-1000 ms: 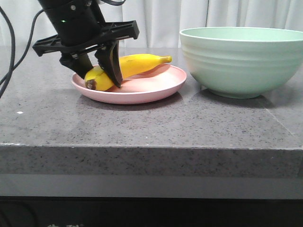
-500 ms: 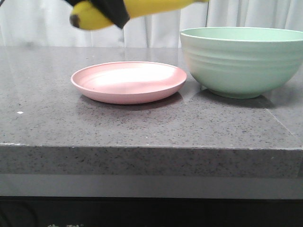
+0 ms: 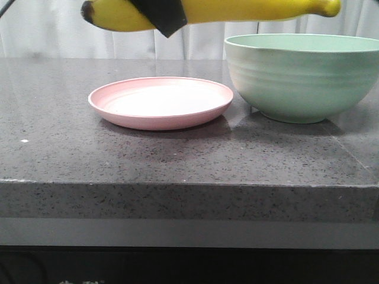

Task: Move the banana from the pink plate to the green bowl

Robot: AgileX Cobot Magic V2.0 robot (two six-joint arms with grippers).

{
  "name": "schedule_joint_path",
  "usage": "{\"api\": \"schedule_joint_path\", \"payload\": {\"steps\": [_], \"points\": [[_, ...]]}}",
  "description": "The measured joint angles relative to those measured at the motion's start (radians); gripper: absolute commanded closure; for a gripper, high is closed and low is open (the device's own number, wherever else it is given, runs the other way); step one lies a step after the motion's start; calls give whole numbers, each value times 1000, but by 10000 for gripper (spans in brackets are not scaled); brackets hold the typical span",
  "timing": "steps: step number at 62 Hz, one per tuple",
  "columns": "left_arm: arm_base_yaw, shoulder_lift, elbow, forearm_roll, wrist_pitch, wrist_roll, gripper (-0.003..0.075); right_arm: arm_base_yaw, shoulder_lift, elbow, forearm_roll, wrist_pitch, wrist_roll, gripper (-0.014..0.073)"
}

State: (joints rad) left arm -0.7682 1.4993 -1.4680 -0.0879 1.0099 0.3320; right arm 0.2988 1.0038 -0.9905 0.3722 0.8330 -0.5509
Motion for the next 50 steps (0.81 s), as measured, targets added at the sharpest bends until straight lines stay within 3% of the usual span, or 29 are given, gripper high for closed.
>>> {"api": "schedule_joint_path", "payload": {"steps": [16, 32, 50], "points": [[0, 0, 0, 2, -4, 9, 699, 95, 204, -214, 4, 101, -7, 3], [0, 0, 0, 2, -4, 11, 699, 102, 356, -325, 4, 128, -7, 22], [0, 0, 0, 12, -10, 21, 699, 102, 407, -355, 6, 153, -22, 362]]}}
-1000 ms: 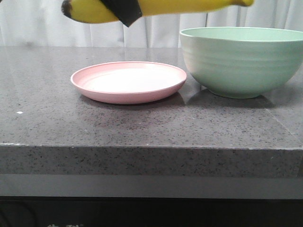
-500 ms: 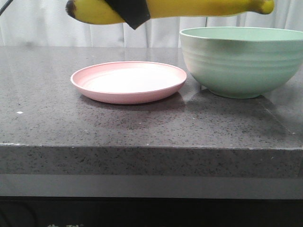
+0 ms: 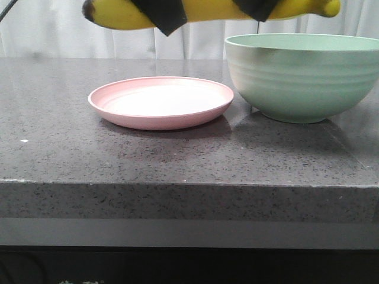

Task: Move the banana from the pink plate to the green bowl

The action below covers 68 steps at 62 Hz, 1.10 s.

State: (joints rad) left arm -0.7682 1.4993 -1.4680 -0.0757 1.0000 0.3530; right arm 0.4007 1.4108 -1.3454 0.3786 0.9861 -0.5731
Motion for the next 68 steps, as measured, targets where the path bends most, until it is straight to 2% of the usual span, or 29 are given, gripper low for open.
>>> {"api": "schedule_joint_path", "payload": {"steps": [11, 21, 26, 32, 38, 48, 52, 68], "points": [[0, 0, 0, 0, 0, 4, 699, 0, 0, 0, 0, 4, -6, 487], [0, 0, 0, 0, -2, 4, 690, 0, 0, 0, 0, 4, -6, 519], [0, 0, 0, 0, -11, 6, 650, 0, 0, -2, -2, 4, -6, 519], [0, 0, 2, 8, -24, 9, 537, 0, 0, -2, -5, -3, -6, 519], [0, 0, 2, 19, -36, 12, 346, 0, 0, -4, -9, -7, -8, 519], [0, 0, 2, 22, -103, 3, 109, 0, 2, -4, -9, -2, -3, 519], [0, 0, 2, 22, -116, 3, 83, 0, 2, -4, -9, -2, -1, 519], [0, -2, 2, 26, -119, 2, 85, 0, 5, -8, -9, -2, -1, 519]]}}
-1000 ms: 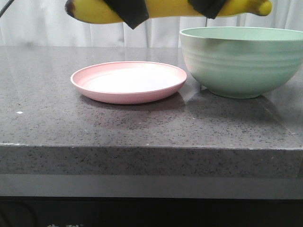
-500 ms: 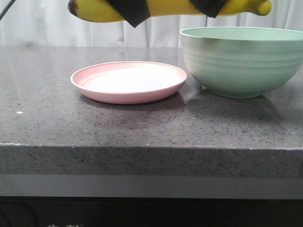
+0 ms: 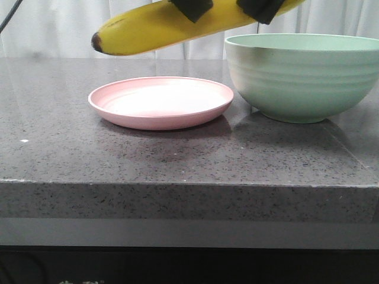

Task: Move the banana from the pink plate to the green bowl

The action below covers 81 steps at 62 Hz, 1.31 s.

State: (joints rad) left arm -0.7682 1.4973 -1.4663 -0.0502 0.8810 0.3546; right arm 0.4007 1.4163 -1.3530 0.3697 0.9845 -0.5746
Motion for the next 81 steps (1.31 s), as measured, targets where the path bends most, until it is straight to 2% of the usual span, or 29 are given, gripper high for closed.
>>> {"api": "schedule_joint_path", "payload": {"steps": [18, 39, 60, 66, 81], "points": [[0, -88, 0, 1, 0, 0, 85, -42, 0, -53, -37, -12, 50, 519], [0, -142, 0, 1, 0, -1, 85, -265, 0, -71, -59, 12, 102, 519], [0, -142, 0, 3, 0, -1, 85, -397, 7, -71, -63, 105, 130, 508], [0, -142, 0, 3, 0, -1, 85, -397, 27, -71, -63, 120, 142, 438], [0, -142, 0, 5, 0, -1, 85, -397, 71, -71, -63, 129, 180, 173]]}}
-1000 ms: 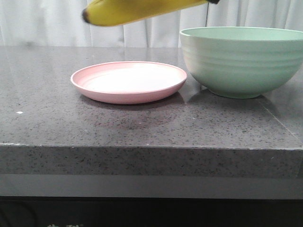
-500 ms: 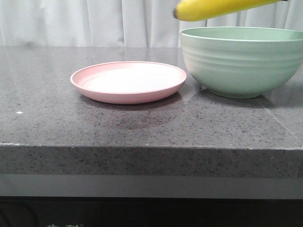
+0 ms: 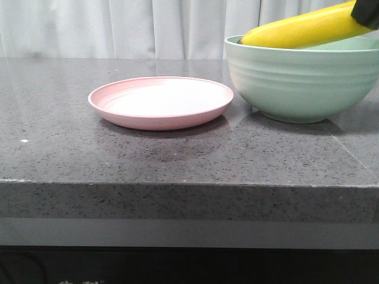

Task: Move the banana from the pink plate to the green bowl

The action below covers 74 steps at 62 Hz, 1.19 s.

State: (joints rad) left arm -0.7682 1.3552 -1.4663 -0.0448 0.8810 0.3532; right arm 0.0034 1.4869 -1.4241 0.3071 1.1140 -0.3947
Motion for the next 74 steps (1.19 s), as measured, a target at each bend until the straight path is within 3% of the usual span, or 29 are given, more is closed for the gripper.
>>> {"api": "schedule_joint_path", "payload": {"steps": [9, 21, 26, 33, 41, 47, 52, 64, 74], "points": [[0, 0, 0, 2, 0, 0, 85, 0, 2, 0, 0, -8, 2, 85], [0, 0, 0, 2, 0, 0, 96, 0, 2, -1, 6, -10, 2, 85], [0, 0, 0, 2, 0, 0, 153, 0, 2, -8, 38, -2, 35, 103], [0, 0, 0, 11, -6, -30, 312, 0, -3, -40, 69, 39, 130, 243], [25, 0, 0, 30, -32, -103, 550, 0, -19, -93, 72, 106, 207, 509], [81, 0, 0, 38, -50, -163, 729, 0, -23, -126, 52, 123, 240, 608], [144, 0, 0, 45, -51, -208, 738, 0, -23, -142, 35, 129, 258, 664], [298, -6, 0, 45, -51, -330, 738, 0, -40, -142, 6, 129, 270, 657], [420, -69, 31, 45, -62, -392, 738, 0, -144, -77, -49, 45, 322, 657]]}}
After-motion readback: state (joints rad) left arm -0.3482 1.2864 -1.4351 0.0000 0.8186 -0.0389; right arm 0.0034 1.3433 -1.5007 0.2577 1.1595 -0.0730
